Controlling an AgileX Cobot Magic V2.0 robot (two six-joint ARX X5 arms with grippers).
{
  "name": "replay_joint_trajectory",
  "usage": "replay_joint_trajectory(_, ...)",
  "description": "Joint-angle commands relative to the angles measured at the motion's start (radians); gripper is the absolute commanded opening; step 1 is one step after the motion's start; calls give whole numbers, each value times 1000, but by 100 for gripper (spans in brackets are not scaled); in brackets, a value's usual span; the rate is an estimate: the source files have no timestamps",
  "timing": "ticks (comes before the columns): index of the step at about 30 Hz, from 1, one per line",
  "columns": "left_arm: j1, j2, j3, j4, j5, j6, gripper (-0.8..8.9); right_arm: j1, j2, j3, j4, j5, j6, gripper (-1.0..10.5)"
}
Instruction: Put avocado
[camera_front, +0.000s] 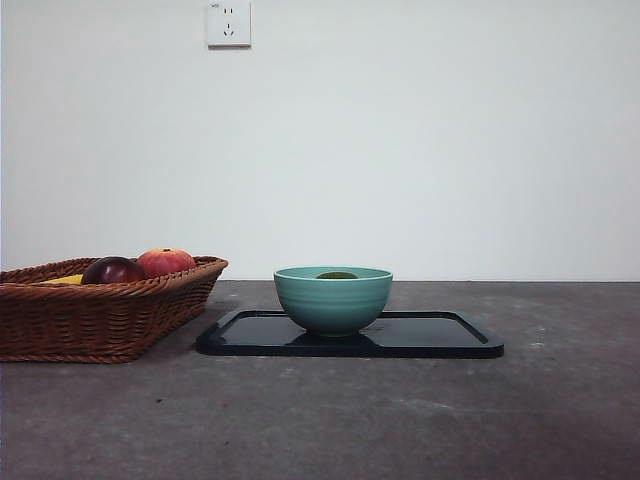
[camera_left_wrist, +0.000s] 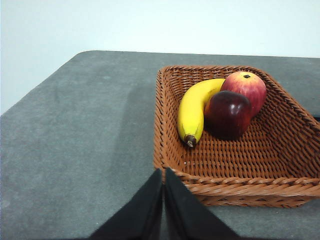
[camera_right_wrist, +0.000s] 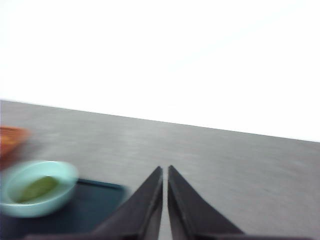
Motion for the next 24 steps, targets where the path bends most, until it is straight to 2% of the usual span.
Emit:
replay_joint_trajectory(1, 2, 0, -21, -6, -3, 2, 6, -65, -37, -148, 62, -8, -14, 9)
replay_joint_trajectory(6, 2, 0, -21, -6, -3, 2, 6, -137, -95, -290, 87, -43, -14, 9)
replay_joint_trajectory(10, 2, 0, -21, -5, -3, 2, 6, -149, -112, -342, 87, -39, -16, 9)
replay_joint_trajectory(24, 2, 0, -21, -5, -3, 2, 6, -149, -112, -356, 88, -19, -10, 9)
